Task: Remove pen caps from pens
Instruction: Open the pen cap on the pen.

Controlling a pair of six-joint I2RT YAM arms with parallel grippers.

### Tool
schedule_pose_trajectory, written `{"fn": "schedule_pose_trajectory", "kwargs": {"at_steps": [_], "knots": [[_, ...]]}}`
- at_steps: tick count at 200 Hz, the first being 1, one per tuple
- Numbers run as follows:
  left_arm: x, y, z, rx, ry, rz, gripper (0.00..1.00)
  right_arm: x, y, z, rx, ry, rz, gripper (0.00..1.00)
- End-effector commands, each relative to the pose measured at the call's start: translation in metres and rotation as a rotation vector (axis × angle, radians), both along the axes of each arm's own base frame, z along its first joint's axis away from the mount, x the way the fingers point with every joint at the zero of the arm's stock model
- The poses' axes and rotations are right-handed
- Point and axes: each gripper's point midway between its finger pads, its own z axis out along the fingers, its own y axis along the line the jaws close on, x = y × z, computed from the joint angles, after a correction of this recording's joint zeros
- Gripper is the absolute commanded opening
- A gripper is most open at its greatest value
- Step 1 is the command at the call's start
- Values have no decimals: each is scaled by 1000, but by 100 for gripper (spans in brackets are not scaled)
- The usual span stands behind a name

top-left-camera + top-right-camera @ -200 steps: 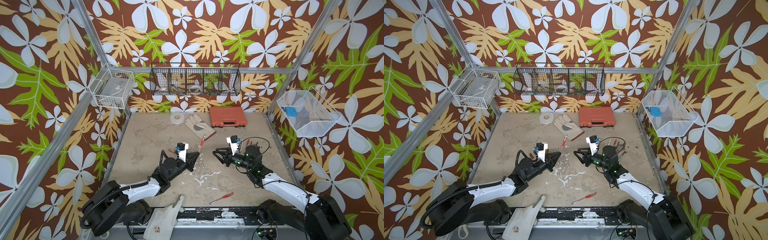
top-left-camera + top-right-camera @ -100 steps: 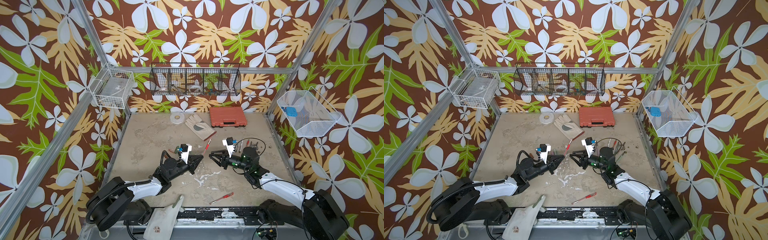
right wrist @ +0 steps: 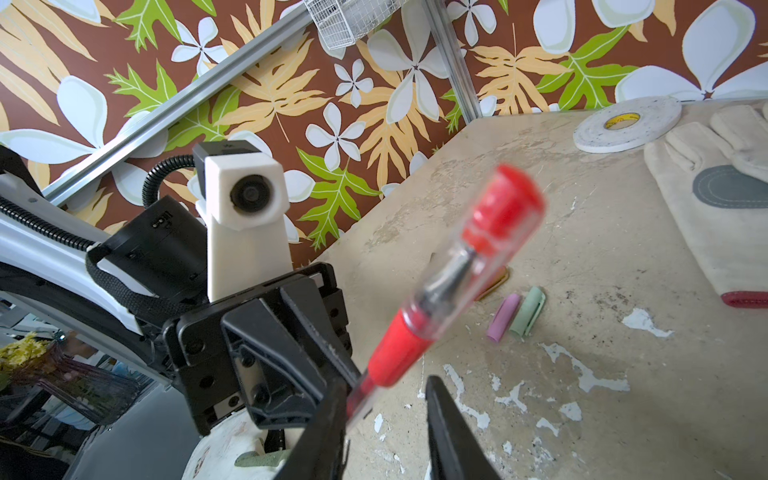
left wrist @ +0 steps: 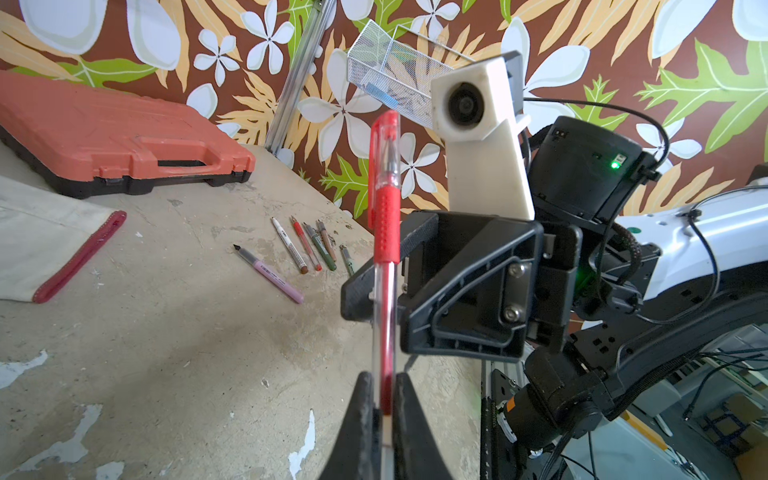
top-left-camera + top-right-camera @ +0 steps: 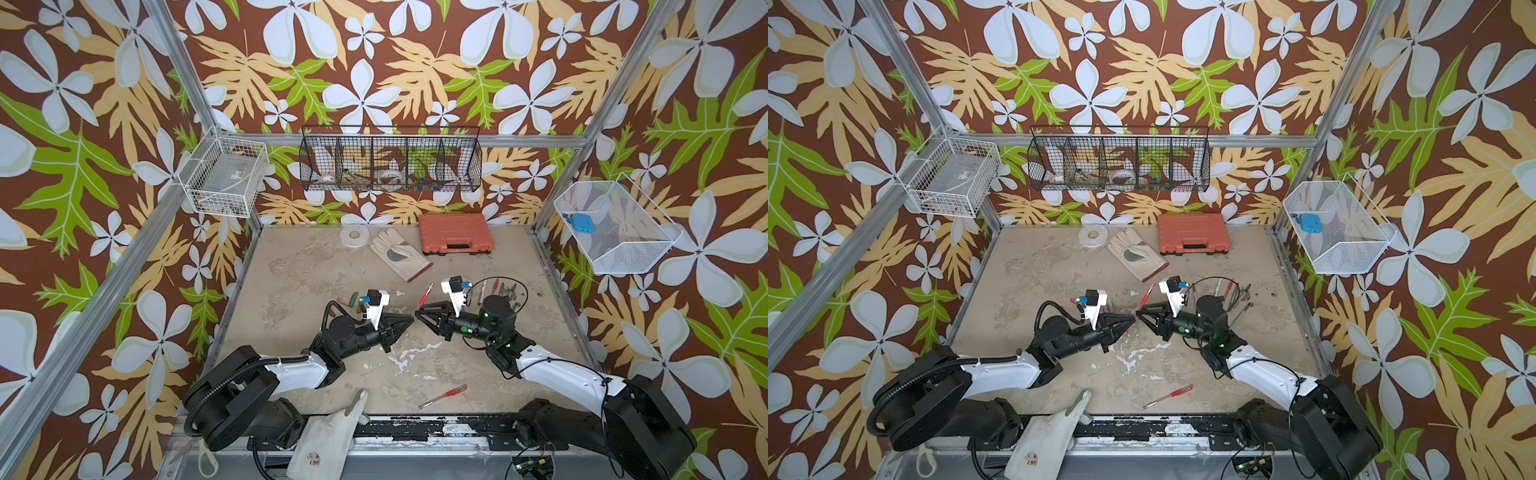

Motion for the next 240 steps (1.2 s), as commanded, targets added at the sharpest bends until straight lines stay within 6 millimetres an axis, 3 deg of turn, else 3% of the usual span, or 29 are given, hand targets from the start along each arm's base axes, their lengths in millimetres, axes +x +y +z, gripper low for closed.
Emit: {"fn": "schedule_pose_trajectory", "kwargs": {"at_steps": [1, 75, 132, 200, 240], "knots": [[-4, -3, 16, -54, -35, -31, 0, 0, -2, 14, 35, -41, -12, 33], [-14, -11, 17, -51, -60, -71, 0, 0, 2, 9, 43, -15, 11, 23], [-12, -17, 9, -28, -39, -72, 3, -3, 3, 12, 44, -35, 28, 2], [1, -4, 16, 12, -54, 37, 53, 4, -12, 13, -22, -94, -77, 0], [13, 23, 28, -33, -33, 150, 65, -3, -5, 10, -28, -130, -23, 0]]}}
